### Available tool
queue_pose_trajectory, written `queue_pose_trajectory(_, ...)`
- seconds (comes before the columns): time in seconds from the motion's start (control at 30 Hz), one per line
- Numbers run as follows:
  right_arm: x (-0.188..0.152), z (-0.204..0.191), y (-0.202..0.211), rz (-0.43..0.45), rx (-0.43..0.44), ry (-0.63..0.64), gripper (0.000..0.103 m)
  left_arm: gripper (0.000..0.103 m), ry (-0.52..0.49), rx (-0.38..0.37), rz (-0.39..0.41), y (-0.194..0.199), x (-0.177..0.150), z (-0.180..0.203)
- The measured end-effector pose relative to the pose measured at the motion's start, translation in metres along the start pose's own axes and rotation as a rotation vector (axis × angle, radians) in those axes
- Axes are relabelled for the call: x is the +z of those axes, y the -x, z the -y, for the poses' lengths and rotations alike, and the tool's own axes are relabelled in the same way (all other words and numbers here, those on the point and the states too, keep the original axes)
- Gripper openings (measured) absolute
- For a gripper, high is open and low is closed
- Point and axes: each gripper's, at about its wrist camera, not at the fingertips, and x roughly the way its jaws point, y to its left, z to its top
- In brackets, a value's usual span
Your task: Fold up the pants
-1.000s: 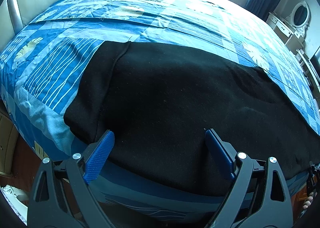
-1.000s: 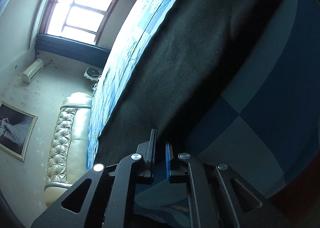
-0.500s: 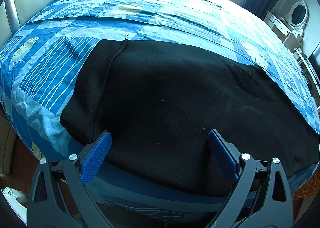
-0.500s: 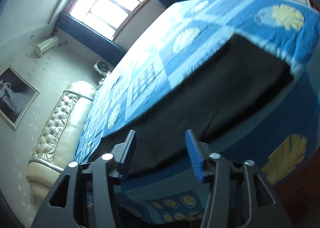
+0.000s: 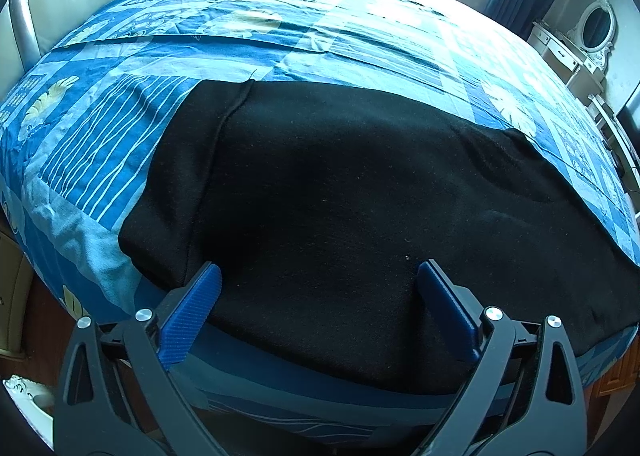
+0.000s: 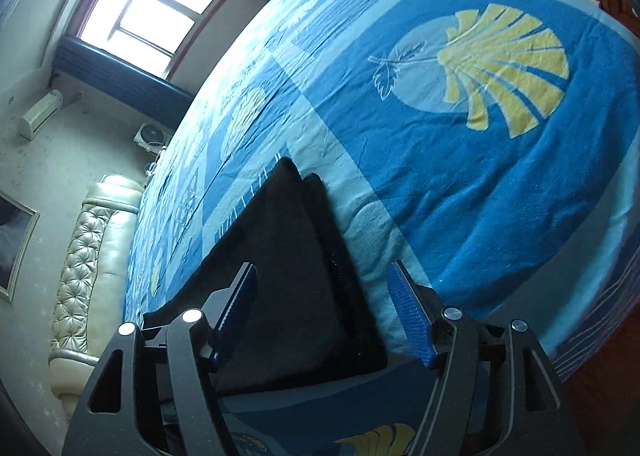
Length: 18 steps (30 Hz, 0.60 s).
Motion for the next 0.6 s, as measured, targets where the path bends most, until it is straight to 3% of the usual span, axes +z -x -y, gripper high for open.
queue_pose_trajectory(0.07,0.0,0.002,-0.003,-0.002,0.038,-0.004,0.073,0.099,-0.001,0.004,-0.003,-0.001,0.0,0.001)
queue_pose_trajectory(0.13,-0.002,-0.001,-0.011,-0.054,0.134,-0.011,0.073,0.1,0.001,0.006,-0.006,-0.002,0.001,0.002)
queue_pose_trajectory(0.27,-0.006,-0.02,-0.021,-0.101,0.096,0.066,0.07,0.101,0.011,0.016,-0.005,-0.003,0.002,0.003)
queue_pose_trajectory(0.3,-0.006,-0.02,-0.022,-0.097,0.097,0.046,0.06,0.101,0.013,0.018,-0.004,-0.003,0.002,0.003)
queue_pose_trajectory(0.33,-0.007,-0.018,-0.024,-0.098,0.094,0.025,0.042,0.101,0.014,0.019,-0.004,-0.003,0.002,0.003)
queue_pose_trajectory(0.4,-0.01,-0.017,-0.031,-0.105,0.076,0.0,0.025,0.101,0.015,0.019,-0.004,-0.003,0.002,0.003)
queue_pose_trajectory(0.47,-0.013,-0.021,-0.031,-0.092,0.07,-0.017,0.022,0.101,0.015,0.018,-0.004,-0.003,0.002,0.003)
queue_pose_trajectory(0.6,-0.018,-0.033,-0.018,-0.038,0.2,-0.071,0.02,0.101,0.015,0.014,-0.004,-0.001,0.002,0.003)
